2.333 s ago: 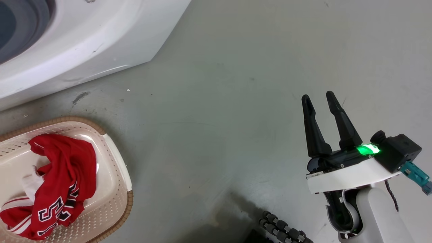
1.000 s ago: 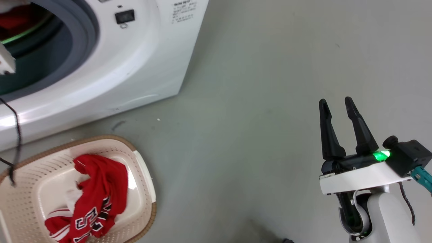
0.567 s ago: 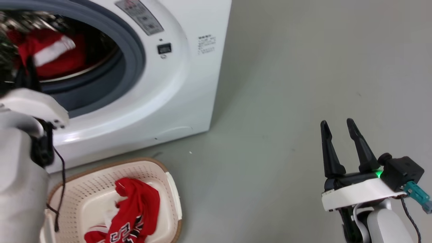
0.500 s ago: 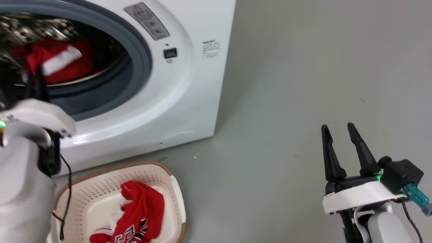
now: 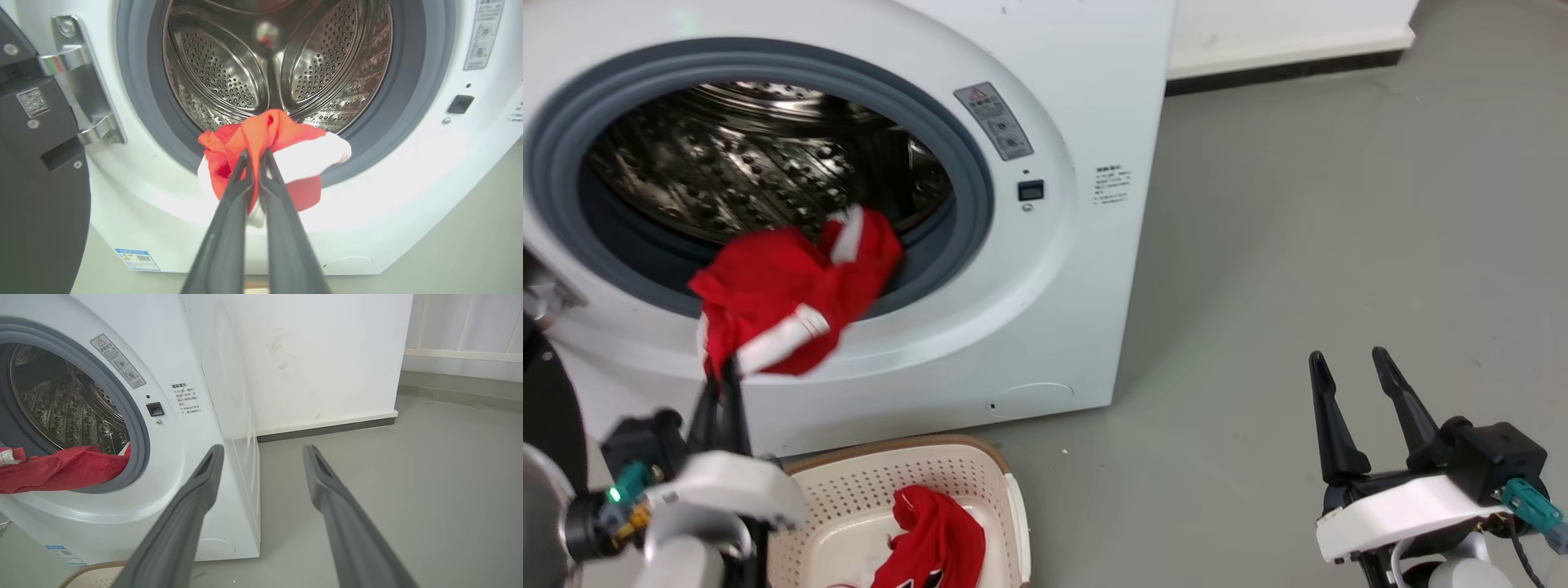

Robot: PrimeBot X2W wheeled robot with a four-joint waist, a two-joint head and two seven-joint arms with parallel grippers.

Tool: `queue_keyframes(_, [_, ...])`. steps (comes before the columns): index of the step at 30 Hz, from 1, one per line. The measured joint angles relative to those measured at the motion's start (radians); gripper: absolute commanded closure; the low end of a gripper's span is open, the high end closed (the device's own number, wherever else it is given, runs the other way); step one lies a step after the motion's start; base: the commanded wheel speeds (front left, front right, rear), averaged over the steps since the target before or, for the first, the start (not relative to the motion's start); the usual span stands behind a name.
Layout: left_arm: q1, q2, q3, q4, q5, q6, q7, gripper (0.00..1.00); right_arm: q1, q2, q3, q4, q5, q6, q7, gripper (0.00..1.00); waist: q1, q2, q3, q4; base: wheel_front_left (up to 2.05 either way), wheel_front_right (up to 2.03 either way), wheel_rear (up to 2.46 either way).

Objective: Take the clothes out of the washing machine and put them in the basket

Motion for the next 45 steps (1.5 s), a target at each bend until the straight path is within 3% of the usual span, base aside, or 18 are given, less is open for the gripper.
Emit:
queue_keyframes(6, [0.154,-0.040,-0.041,-0.094,0.010,0.027,0.001,1.00,0.029,0.000,-0.009,-0.028,-0.010,0.000,0.026,0.00,0.0000,0.0000,-0.040,0.041,0.00,0.00,0.00])
queue_keyframes(13, [0.298,-0.080,-0.082,-0.101,-0.001,0.040,0.011,1.00,0.062,0.000,-0.013,-0.049,-0.014,0.000,0.046,0.00,0.0001,0.0000,-0.072,0.067,0.00,0.00,0.00])
queue_keyframes(17, [0.352,-0.102,-0.100,-0.074,-0.019,0.039,0.012,1.00,0.075,0.000,-0.014,-0.069,-0.014,0.000,0.054,0.00,0.0001,0.0000,-0.072,0.074,0.00,0.00,0.00])
queue_keyframes(23, [0.370,-0.143,-0.121,0.055,-0.055,0.002,0.015,1.00,0.071,0.000,-0.009,-0.091,-0.014,0.000,0.059,0.00,0.0003,0.0000,-0.034,0.074,0.00,0.00,0.00])
queue_keyframes(34, [0.112,-0.148,-0.111,0.332,-0.064,-0.109,0.002,1.00,-0.014,0.000,-0.014,-0.119,-0.021,0.000,0.046,0.00,0.0005,0.0000,0.145,0.053,0.00,0.00,0.00])
queue_keyframes(45, [-0.169,-0.162,-0.121,0.664,-0.045,-0.189,0.000,1.00,-0.097,0.000,0.004,-0.107,-0.021,0.000,0.009,0.00,0.0006,0.0000,0.338,0.027,0.00,0.00,0.00])
